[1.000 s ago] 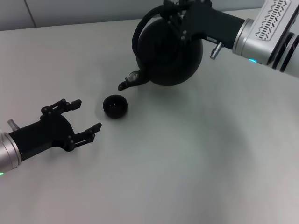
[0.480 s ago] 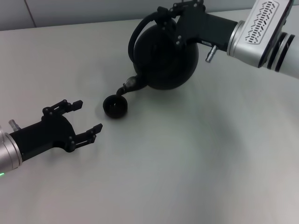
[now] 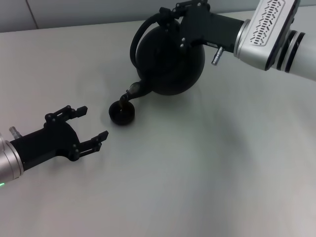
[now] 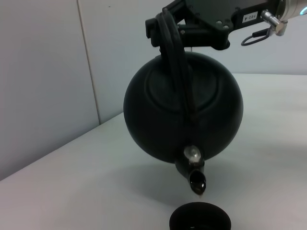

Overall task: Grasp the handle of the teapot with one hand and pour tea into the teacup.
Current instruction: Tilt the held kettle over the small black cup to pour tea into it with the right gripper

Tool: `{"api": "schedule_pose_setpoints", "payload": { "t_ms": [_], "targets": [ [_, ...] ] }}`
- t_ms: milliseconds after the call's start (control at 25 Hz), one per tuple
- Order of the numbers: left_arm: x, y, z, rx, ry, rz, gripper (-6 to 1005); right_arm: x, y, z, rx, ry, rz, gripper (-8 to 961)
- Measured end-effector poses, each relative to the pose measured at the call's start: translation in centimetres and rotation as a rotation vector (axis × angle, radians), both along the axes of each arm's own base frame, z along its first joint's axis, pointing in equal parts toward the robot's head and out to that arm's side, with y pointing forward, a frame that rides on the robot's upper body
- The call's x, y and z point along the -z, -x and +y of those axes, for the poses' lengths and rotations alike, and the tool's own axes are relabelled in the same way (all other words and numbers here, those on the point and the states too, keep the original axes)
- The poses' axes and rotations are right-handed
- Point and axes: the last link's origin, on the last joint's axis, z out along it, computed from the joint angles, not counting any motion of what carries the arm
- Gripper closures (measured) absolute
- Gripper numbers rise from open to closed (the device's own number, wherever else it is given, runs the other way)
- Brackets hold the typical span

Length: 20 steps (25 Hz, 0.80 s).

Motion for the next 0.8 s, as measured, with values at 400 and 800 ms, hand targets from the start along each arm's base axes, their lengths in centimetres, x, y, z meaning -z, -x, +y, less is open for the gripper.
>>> {"api": "schedule_pose_setpoints", "payload": {
  "t_ms": [400,800],
  "targets": [
    [0.0,0.0,0.0,0.0,0.0,0.0,198,0.09,-0.09,-0.07,0.009,0.006,0.002,839],
    [0.0,0.0,0.0,0.0,0.0,0.0,198,-0.03,0.0,-0.01,0.005,0.002,0.001,840]
  ]
}}
